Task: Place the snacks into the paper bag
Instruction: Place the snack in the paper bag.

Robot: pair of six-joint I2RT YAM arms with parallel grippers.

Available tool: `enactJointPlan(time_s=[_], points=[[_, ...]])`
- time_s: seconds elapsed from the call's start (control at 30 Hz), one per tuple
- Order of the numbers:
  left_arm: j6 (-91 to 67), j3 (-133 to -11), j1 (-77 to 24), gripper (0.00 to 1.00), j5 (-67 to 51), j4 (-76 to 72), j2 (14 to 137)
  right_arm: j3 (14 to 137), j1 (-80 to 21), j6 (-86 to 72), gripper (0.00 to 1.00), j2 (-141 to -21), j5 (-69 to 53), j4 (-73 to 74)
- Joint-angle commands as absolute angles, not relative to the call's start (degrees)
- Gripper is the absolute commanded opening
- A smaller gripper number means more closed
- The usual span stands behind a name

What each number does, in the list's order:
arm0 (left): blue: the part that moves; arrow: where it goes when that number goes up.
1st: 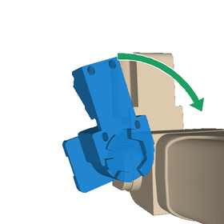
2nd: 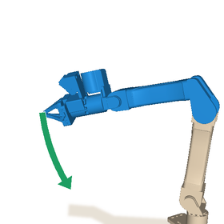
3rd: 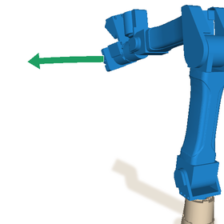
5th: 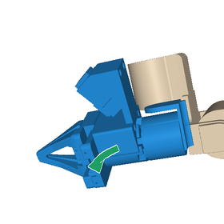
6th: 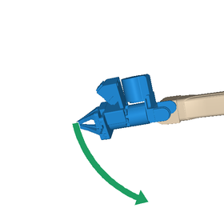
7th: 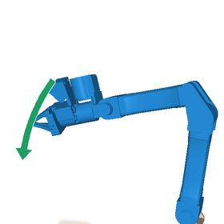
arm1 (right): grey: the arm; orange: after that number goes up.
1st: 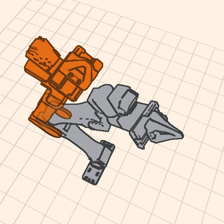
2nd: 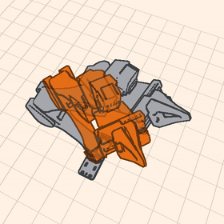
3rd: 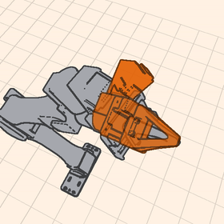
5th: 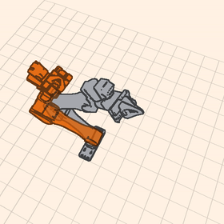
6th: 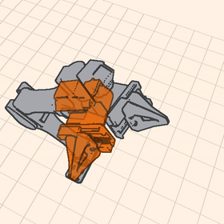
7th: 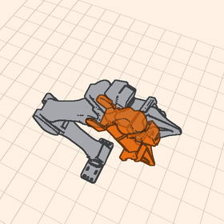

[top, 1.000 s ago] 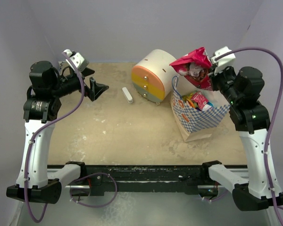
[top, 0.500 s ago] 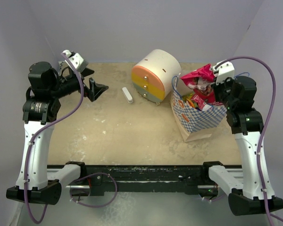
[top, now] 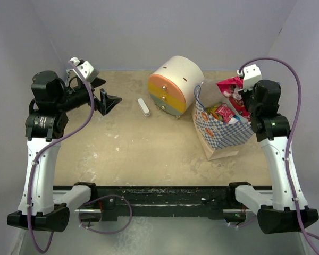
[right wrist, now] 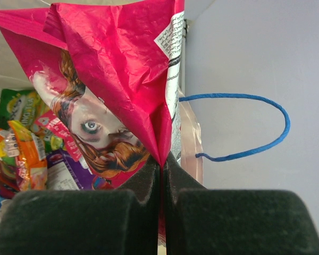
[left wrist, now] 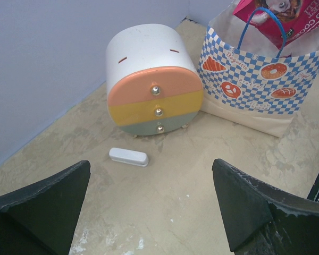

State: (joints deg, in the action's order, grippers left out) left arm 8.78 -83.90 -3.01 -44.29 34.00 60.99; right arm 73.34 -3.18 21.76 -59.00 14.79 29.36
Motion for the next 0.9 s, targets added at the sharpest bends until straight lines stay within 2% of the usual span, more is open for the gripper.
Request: enactJointPlan(time_s=[0.0,0.33,0.53,0.67,0.87], points=[[9.61,-83.93,-2.45,0.99,-45.21,32.58,59.76,75.76,-2.99,23.82,0.0,-61.1,19.08,26.16],[9.97,-83.12,-2.37,0.99,-45.28,32.65,59.71,72.41,-5.16,23.48,0.0,-64.98,24.36,24.92],[9.71,-83.3,-2.13,0.99,-45.57,32.5,60.11,72.23,-5.45,19.92,0.0,-64.9,11.59,29.19],[9.75,-83.1,-2.04,0.99,-45.6,32.61,60.01,71.14,-5.45,19.16,0.11,-63.9,4.64,30.55],[9.54,-82.93,-1.85,0.99,-46.12,32.38,59.99,70.27,-5.38,17.83,0.19,-63.73,-8.46,32.33]])
